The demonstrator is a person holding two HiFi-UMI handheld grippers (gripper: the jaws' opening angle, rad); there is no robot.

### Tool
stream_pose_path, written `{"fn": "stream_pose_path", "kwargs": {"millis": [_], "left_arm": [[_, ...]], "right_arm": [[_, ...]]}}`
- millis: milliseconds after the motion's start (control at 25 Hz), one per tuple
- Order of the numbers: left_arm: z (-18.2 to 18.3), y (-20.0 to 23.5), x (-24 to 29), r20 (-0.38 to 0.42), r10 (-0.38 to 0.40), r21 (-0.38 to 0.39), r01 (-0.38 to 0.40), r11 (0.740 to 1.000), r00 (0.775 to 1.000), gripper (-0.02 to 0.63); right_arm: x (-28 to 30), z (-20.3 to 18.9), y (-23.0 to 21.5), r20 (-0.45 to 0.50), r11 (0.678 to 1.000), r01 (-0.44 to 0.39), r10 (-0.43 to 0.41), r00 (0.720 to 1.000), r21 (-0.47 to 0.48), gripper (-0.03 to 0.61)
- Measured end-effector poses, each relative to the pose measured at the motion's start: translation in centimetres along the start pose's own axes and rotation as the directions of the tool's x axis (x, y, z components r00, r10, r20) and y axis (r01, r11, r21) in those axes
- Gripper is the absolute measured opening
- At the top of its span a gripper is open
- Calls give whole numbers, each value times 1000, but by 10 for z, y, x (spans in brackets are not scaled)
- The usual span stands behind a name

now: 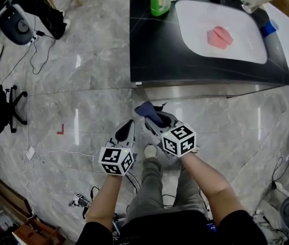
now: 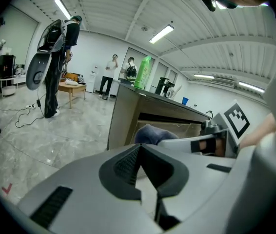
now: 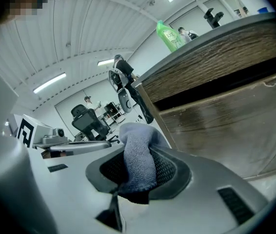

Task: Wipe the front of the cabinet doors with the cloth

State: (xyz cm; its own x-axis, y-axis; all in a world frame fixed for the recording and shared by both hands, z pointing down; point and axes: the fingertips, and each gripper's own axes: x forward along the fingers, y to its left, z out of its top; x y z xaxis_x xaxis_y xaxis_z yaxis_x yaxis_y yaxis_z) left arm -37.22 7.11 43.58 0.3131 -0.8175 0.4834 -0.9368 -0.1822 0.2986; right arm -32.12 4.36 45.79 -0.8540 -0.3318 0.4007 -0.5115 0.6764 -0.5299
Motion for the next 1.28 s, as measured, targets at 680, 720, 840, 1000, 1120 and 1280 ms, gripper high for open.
{"fn": "stream_pose_path", "kwargs": {"millis": [680,720,840,1000,1120,1280], "left_arm": [[15,-28,61,40,30,-10,-30,1000,999,-6],[15,-33,66,38,25,-9,-24,1000,999,-6],[17,-54,82,37,3,7,-3,1000,999,-6],[19,-90,108,32,-39,23,39,999,999,-6],[18,-117,127,23,-71,38,70,997,997,-6],[14,-150,147,10,-101,59,101,993,995,-6]], "right_arm": [[-21,39,-90,81,999,36,-35,996,-14,120],[-28,40,-97,88,999,46,-44,995,-13,120],[-50,42,-119,102,997,74,-72,992,-8,120],[-84,44,-147,125,995,98,-98,987,5,120],[-109,45,-170,140,992,122,-122,983,15,120],[-142,44,-202,153,986,160,-163,975,36,120]]}}
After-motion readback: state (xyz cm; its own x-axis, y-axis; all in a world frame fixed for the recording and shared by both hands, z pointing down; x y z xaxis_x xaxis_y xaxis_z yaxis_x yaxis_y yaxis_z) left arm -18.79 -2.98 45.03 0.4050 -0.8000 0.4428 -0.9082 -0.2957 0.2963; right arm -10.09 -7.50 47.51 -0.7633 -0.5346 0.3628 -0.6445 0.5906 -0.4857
